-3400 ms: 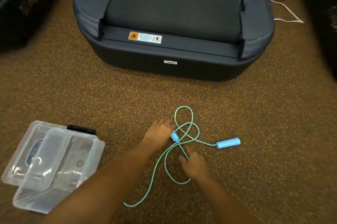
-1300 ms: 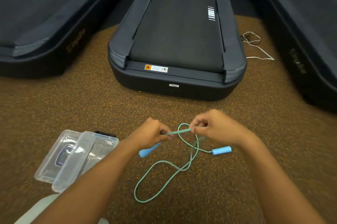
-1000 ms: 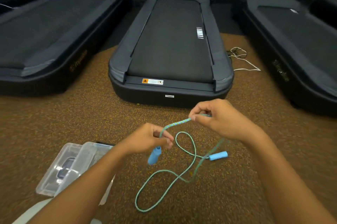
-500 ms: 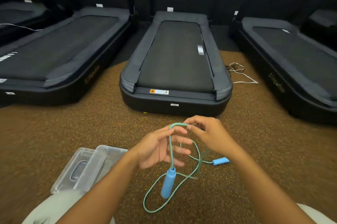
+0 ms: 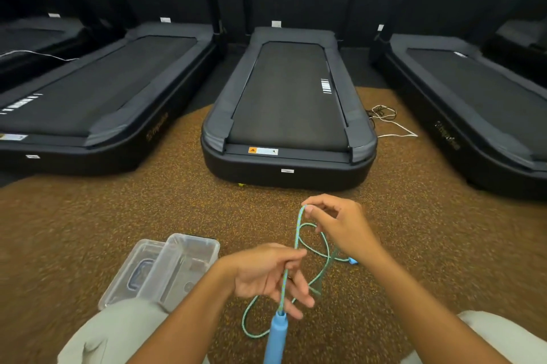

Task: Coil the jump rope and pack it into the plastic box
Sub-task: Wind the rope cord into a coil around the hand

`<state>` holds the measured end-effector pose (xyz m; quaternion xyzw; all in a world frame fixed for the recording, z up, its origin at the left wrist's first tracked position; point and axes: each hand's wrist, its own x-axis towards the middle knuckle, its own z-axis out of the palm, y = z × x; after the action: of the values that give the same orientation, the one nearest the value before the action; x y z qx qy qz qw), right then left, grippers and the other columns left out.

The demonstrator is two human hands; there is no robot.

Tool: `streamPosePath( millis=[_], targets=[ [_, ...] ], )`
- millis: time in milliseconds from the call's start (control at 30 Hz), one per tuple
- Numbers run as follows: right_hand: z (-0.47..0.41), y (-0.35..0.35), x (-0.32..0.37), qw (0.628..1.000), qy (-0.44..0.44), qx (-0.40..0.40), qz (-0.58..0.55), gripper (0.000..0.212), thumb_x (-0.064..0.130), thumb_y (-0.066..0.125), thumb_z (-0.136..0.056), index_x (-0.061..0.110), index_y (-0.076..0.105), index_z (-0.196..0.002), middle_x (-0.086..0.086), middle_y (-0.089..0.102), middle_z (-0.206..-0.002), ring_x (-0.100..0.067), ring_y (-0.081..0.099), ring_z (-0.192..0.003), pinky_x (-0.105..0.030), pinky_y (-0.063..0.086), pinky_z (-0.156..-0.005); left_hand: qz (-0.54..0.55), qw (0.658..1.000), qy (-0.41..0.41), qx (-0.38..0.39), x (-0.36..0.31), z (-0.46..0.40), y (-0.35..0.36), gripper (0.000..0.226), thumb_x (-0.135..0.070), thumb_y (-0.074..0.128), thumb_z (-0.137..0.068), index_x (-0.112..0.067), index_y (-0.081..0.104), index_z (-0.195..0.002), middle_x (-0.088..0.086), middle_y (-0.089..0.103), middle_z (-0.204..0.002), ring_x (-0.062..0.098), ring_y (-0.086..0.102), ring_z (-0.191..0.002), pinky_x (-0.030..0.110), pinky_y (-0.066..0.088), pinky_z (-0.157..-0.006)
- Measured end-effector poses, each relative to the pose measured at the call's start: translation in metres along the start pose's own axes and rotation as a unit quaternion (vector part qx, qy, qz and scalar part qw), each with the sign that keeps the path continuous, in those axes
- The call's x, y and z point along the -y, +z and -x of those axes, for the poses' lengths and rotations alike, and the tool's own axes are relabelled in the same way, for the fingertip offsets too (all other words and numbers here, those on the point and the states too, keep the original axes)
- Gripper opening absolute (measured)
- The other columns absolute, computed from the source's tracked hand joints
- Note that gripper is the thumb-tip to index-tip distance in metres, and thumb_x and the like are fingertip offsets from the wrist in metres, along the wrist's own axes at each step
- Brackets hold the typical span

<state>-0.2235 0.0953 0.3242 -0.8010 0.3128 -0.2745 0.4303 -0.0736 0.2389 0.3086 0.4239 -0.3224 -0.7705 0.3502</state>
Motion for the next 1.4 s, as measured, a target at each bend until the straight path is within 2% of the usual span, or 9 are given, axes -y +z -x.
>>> streamPosePath(
  millis=[100, 233, 333, 600, 833, 900, 1033, 1200, 1400],
  targets=[
    [0.001, 0.005, 0.005, 1.0, -0.001, -0.006, -0.007, 0.013, 0.017, 0.072, -0.096, 0.025, 0.081, -0.095, 0.001, 0.079, -0.079, -0.001, 0.062, -0.052, -0.017, 0.051, -0.055, 0.003, 0.999, -0.03, 0.012, -0.002, -0.001, -0.002, 0.042, -0.046, 0.041, -0.105, -0.012, 0.06, -0.09, 0.023, 0.07, -0.117, 0.041, 0.068, -0.109, 0.062, 0.049, -0.097],
    [0.003, 0.007, -0.002, 1.0, 0.007, -0.01, -0.008, 0.013, 0.019, 0.071, -0.096, 0.029, 0.079, -0.094, 0.005, 0.079, -0.079, -0.006, 0.065, -0.059, -0.04, 0.062, -0.063, 0.009, 0.999, -0.03, 0.017, 0.0, -0.003, -0.001, 0.046, -0.043, 0.039, -0.106, -0.008, 0.055, -0.13, 0.022, 0.063, -0.136, 0.045, 0.061, -0.118, 0.063, 0.046, -0.103],
    [0.004, 0.006, -0.009, 1.0, 0.017, 0.004, -0.001, 0.013, 0.022, 0.071, -0.096, 0.034, 0.076, -0.096, 0.008, 0.079, -0.08, -0.01, 0.067, -0.065, -0.051, 0.062, -0.07, 0.032, 0.999, 0.008, 0.016, -0.003, -0.003, 0.001, 0.042, -0.038, 0.045, -0.103, -0.006, 0.06, -0.126, 0.022, 0.065, -0.133, 0.044, 0.064, -0.117, 0.066, 0.041, -0.107],
    [0.012, 0.009, -0.016, 0.999, 0.011, 0.041, 0.026, 0.015, 0.024, 0.069, -0.097, 0.035, 0.079, -0.102, 0.012, 0.08, -0.092, -0.01, 0.074, -0.088, -0.043, 0.06, -0.088, 0.128, 0.983, 0.13, -0.021, -0.012, 0.0, -0.003, 0.042, -0.022, 0.041, -0.103, 0.001, 0.059, -0.133, 0.026, 0.062, -0.137, 0.047, 0.059, -0.127, 0.073, 0.035, -0.109],
    [0.028, 0.019, -0.015, 0.98, 0.051, 0.171, 0.085, 0.039, -0.001, 0.058, -0.092, 0.029, 0.077, -0.077, 0.003, 0.075, -0.071, -0.004, 0.057, -0.06, -0.038, 0.053, -0.06, 0.13, 0.981, 0.146, -0.012, -0.018, 0.007, -0.002, 0.044, -0.022, 0.035, -0.104, -0.001, 0.06, -0.135, 0.022, 0.056, -0.146, 0.041, 0.058, -0.13, 0.066, 0.047, -0.103],
    [0.033, 0.025, -0.015, 0.974, 0.066, 0.193, 0.1, 0.024, 0.003, 0.059, -0.093, 0.016, 0.078, -0.087, -0.01, 0.077, -0.078, -0.01, 0.059, -0.062, -0.039, 0.053, -0.059, 0.128, 0.979, 0.156, -0.037, -0.02, 0.007, -0.002, 0.044, -0.02, 0.037, -0.103, 0.001, 0.062, -0.132, 0.026, 0.058, -0.142, 0.041, 0.059, -0.129, 0.063, 0.045, -0.106],
    [0.046, 0.036, -0.005, 0.965, 0.074, 0.237, 0.087, 0.021, 0.021, 0.058, -0.104, 0.02, 0.073, -0.089, 0.006, 0.071, -0.071, 0.003, 0.067, -0.061, -0.014, 0.05, -0.058, 0.106, 0.974, 0.179, -0.089, -0.026, 0.011, -0.005, 0.041, -0.018, 0.038, -0.107, 0.003, 0.057, -0.137, 0.026, 0.062, -0.137, 0.039, 0.059, -0.13, 0.055, 0.048, -0.107],
    [0.054, 0.041, 0.007, 0.951, 0.055, 0.285, 0.106, 0.028, 0.032, 0.057, -0.105, 0.019, 0.072, -0.086, -0.007, 0.078, -0.085, -0.016, 0.073, -0.07, -0.035, 0.062, -0.071, 0.1, 0.972, 0.181, -0.115, -0.027, 0.019, -0.007, 0.043, -0.018, 0.038, -0.107, 0.0, 0.049, -0.144, 0.022, 0.061, -0.14, 0.037, 0.057, -0.133, 0.052, 0.047, -0.108],
    [0.057, 0.032, 0.031, 0.953, -0.027, 0.265, 0.147, 0.034, 0.034, 0.06, -0.101, 0.012, 0.067, -0.075, -0.004, 0.065, -0.064, -0.004, 0.046, -0.052, -0.033, 0.043, -0.055, 0.13, 0.963, 0.198, -0.13, -0.027, 0.017, -0.005, 0.043, -0.018, 0.037, -0.106, 0.001, 0.048, -0.144, 0.023, 0.061, -0.14, 0.038, 0.058, -0.131, 0.052, 0.047, -0.108]
  ],
)
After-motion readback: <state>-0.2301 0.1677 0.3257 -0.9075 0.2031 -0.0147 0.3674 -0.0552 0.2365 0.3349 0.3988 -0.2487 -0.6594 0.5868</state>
